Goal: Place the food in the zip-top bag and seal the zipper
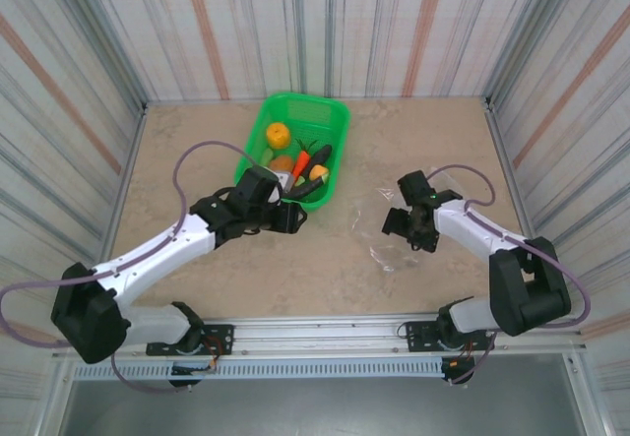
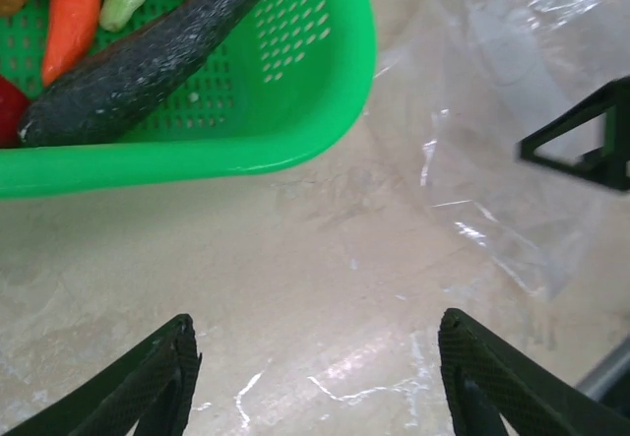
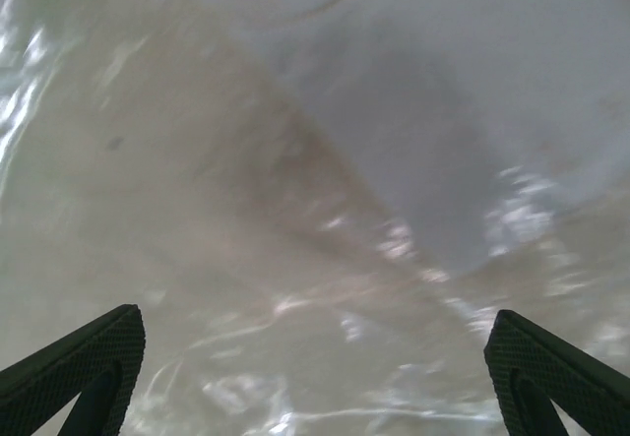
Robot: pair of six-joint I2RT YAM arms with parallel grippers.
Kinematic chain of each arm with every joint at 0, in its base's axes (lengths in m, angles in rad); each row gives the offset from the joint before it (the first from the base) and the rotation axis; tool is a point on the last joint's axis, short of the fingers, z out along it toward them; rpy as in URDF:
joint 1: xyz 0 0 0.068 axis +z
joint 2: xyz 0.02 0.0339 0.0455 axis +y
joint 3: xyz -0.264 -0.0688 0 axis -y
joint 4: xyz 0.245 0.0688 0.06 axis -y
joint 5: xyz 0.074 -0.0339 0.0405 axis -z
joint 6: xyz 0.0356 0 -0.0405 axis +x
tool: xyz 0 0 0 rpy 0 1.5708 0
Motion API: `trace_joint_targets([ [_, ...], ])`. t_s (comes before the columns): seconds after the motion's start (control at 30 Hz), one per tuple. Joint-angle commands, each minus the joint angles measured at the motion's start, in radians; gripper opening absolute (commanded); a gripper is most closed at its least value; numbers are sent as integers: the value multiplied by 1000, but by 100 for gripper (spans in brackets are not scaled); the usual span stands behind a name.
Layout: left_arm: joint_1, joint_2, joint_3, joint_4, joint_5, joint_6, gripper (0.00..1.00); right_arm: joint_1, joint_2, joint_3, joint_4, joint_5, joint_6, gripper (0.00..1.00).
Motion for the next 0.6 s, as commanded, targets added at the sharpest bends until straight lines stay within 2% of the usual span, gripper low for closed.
trace_joint_targets([
  [0.0,3,-19,-33,30,113,-61,70,82,49,-18,55,-132,39,86],
  [0.07,1,-9,-44,71,163,-101,71,136,68,-18,88,-176,70,80],
  [0.17,-4,23,-69,146,224,-157,71,219,59,-24,178,-249,113,77],
  [0.3,-17,78,-101,260,274,-244,69,259,10,-52,319,-367,188,73],
  [0.43,-66,175,-32,246,259,-267,66,196,-132,-62,228,-276,207,72],
  [0.57,-91,278,45,190,224,-305,56,89,-339,-57,68,-135,184,69],
])
